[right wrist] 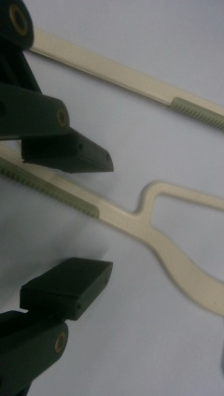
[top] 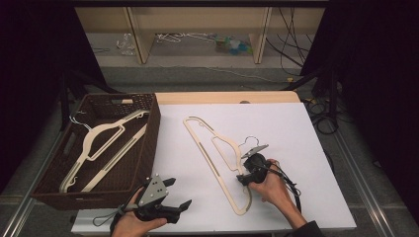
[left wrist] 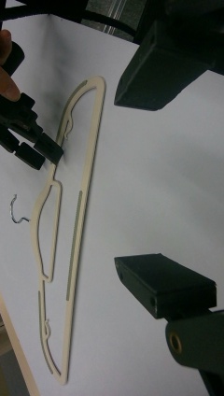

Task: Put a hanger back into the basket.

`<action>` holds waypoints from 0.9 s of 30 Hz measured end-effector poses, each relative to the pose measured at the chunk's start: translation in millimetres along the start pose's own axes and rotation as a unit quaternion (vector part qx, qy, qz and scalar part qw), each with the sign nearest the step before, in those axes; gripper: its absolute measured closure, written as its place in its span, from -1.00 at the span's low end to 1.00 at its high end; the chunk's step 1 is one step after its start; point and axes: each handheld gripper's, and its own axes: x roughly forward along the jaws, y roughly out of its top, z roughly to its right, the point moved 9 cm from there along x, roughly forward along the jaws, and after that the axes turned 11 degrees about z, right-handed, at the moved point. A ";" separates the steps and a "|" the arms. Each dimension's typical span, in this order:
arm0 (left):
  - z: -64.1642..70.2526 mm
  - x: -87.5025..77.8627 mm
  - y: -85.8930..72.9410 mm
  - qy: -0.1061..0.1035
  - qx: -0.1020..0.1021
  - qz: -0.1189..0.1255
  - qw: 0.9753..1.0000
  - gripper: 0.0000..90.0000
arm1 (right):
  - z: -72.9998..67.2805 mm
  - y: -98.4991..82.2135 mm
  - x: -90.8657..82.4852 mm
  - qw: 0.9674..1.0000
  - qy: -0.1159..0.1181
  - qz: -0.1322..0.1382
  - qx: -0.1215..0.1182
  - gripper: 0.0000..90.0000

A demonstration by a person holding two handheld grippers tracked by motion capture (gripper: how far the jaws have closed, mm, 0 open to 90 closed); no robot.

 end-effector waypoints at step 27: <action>2.4 2.8 -7.3 -0.007 0.003 -0.014 1.000 -0.57 | -12.8 -5.2 -6.5 0.998 0.006 -0.066 -0.021 0.42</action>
